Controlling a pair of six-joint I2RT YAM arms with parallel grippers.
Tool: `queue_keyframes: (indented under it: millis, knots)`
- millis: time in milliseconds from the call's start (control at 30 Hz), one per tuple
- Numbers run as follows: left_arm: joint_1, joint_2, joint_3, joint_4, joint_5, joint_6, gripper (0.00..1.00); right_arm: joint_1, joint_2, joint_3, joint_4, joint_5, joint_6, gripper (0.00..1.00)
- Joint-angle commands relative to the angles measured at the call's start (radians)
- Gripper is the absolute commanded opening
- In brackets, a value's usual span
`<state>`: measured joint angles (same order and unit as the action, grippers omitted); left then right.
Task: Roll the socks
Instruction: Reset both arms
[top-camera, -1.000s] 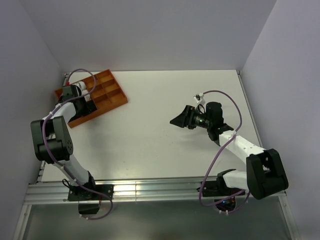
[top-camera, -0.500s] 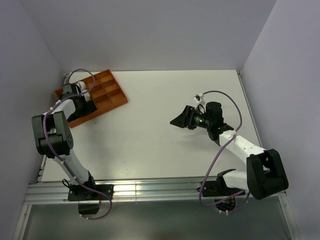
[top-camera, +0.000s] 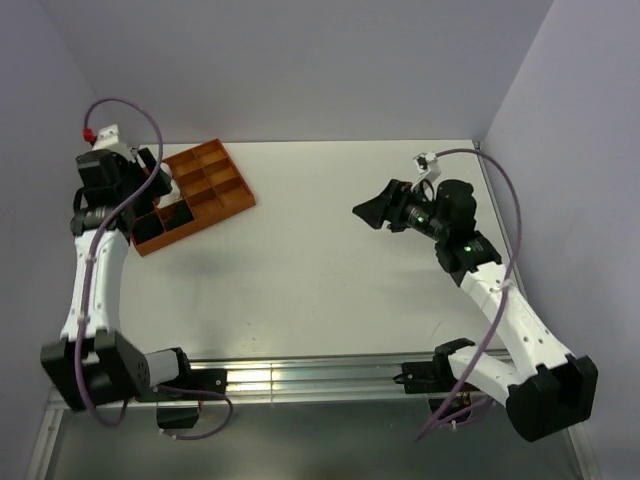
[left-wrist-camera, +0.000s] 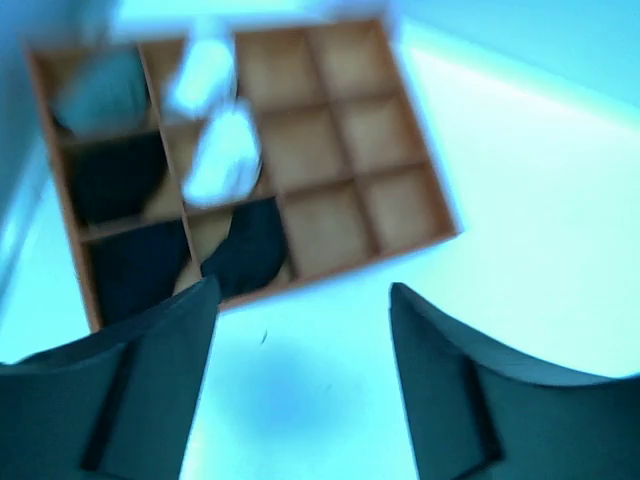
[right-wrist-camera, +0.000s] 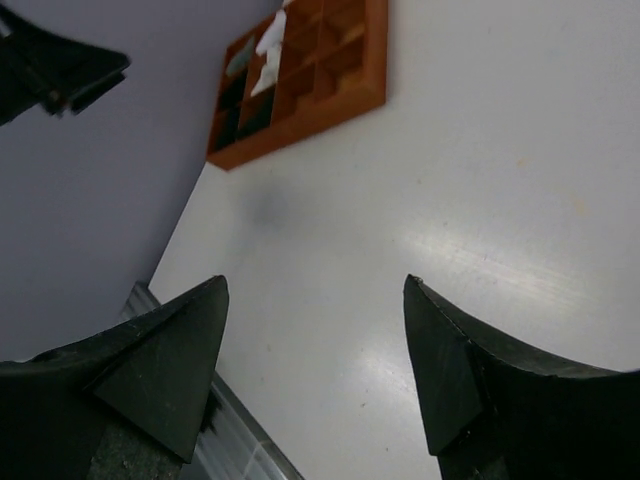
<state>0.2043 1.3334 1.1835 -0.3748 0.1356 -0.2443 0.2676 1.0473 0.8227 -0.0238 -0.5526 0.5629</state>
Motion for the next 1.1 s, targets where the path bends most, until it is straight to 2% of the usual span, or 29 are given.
queue_keyframes:
  millis: [0,100,133,167,233,433,567,733,900,1067]
  knots:
    - [0.001,-0.243,0.001,0.019,0.012,-0.035,0.76,-0.007,-0.108,0.145,-0.172,0.141,-0.102,0.78]
    - [0.001,-0.417,-0.005,-0.018,-0.039,-0.046,0.87,-0.007,-0.190,0.210,-0.319,0.261,-0.162,0.79]
    - [0.001,-0.460,-0.001,-0.033,-0.053,-0.049,0.89,-0.007,-0.214,0.246,-0.385,0.355,-0.172,0.79]
    - [0.001,-0.538,0.001,-0.048,-0.088,-0.052,0.95,-0.004,-0.260,0.259,-0.410,0.405,-0.167,0.80]
    - [-0.002,-0.611,0.017,-0.104,-0.129,-0.067,0.99,0.004,-0.312,0.257,-0.430,0.477,-0.153,0.82]
    - [-0.101,-0.773,0.134,-0.280,-0.370,-0.079,0.99,0.004,-0.454,0.357,-0.571,0.612,-0.178,0.87]
    - [-0.163,-0.881,0.168,-0.354,-0.493,-0.168,1.00,0.004,-0.541,0.391,-0.619,0.657,-0.241,0.87]
    - [-0.195,-0.951,0.173,-0.395,-0.505,-0.124,0.99,0.004,-0.659,0.340,-0.634,0.735,-0.287,0.92]
    - [-0.241,-0.991,0.163,-0.429,-0.593,-0.132,0.99,0.004,-0.768,0.212,-0.597,0.796,-0.307,0.92]
    - [-0.263,-1.017,0.133,-0.435,-0.659,-0.151,0.99,0.004,-0.837,0.165,-0.567,0.818,-0.314,0.92]
